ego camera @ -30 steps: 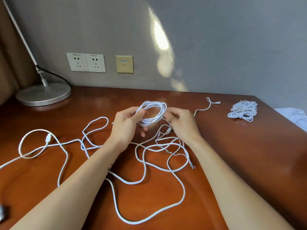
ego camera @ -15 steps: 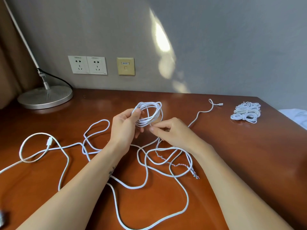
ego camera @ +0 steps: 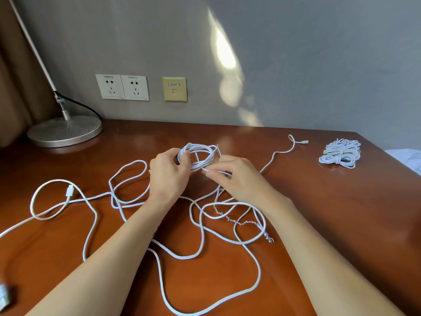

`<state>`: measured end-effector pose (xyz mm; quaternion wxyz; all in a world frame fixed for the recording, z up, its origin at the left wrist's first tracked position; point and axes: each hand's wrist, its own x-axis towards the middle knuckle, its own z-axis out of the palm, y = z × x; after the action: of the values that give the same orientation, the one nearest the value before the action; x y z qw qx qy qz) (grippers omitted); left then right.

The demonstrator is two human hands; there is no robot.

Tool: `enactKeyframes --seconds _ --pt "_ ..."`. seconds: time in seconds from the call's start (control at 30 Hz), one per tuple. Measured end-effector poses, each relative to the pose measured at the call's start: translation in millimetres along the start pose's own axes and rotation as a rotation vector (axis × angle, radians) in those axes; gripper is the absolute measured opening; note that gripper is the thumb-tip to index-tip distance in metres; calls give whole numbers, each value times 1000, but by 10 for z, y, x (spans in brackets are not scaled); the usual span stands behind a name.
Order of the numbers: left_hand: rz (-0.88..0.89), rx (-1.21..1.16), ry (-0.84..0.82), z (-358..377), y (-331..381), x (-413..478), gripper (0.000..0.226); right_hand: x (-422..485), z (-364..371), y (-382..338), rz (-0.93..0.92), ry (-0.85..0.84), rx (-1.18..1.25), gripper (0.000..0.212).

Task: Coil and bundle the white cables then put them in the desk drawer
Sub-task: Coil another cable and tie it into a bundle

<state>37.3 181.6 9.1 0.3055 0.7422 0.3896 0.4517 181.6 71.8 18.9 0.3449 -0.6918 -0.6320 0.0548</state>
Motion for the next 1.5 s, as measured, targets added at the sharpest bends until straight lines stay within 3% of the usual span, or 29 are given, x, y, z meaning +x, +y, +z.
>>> enactKeyframes --seconds 0.3,0.63,0.8,1.07,1.27,1.5 --pt "29 18 -63 -9 -12 6 35 5 -5 8 -160 287 -34 11" --pt "-48 4 -89 -9 -20 35 36 5 -15 -5 -211 239 -113 10" --pt "36 37 -89 5 -36 14 37 8 11 16 -194 210 -71 12" --pt "235 -83 -264 30 64 -94 21 -21 -8 -84 91 352 171 19" --pt "310 -115 -415 8 97 -153 23 -7 -23 -27 222 501 208 20" --pt "385 -116 -572 -22 137 -191 34 -18 -54 -2 343 526 269 20"
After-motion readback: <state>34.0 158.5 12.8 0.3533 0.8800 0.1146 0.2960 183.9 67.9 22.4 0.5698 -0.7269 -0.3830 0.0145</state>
